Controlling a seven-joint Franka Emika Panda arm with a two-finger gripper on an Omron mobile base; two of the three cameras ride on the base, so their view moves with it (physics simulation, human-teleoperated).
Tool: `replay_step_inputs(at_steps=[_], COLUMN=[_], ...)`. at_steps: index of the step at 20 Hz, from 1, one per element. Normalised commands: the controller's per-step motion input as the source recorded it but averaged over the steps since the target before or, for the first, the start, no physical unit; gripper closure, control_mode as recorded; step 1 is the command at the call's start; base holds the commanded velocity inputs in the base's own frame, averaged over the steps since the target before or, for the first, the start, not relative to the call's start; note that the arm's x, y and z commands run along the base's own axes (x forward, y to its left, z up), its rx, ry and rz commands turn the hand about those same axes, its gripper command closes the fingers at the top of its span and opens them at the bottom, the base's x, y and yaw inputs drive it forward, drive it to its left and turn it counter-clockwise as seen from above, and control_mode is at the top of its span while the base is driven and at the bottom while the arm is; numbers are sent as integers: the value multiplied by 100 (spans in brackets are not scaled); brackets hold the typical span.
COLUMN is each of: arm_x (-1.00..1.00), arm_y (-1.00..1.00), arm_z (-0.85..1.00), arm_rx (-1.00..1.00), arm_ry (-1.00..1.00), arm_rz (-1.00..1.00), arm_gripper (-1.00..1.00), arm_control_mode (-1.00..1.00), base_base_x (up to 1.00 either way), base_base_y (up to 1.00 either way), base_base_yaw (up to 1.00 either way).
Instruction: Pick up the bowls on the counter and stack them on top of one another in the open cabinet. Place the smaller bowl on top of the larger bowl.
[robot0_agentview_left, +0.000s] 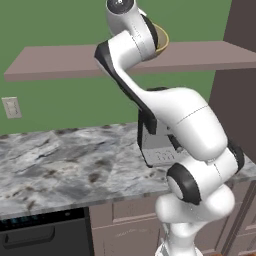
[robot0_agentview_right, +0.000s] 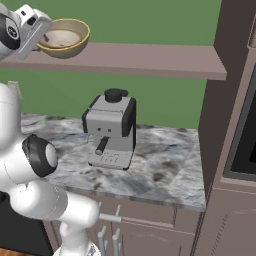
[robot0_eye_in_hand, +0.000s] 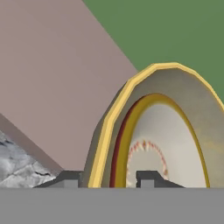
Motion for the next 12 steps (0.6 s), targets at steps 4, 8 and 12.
replay_step_inputs(at_steps=[4, 8, 12], arm_x=[19, 3, 17], arm_y=[0, -1, -3], arm_z=[-1, -17, -7], arm_rx=[0, -1, 0], arm_ry=[5, 0, -1], arm_rz=[1, 1, 0], arm_gripper=[100, 100, 100], arm_control_mode=[-100, -100, -100], base_base_x=[0, 0, 0], base_base_y=[0, 0, 0], base_base_yaw=[0, 0, 0])
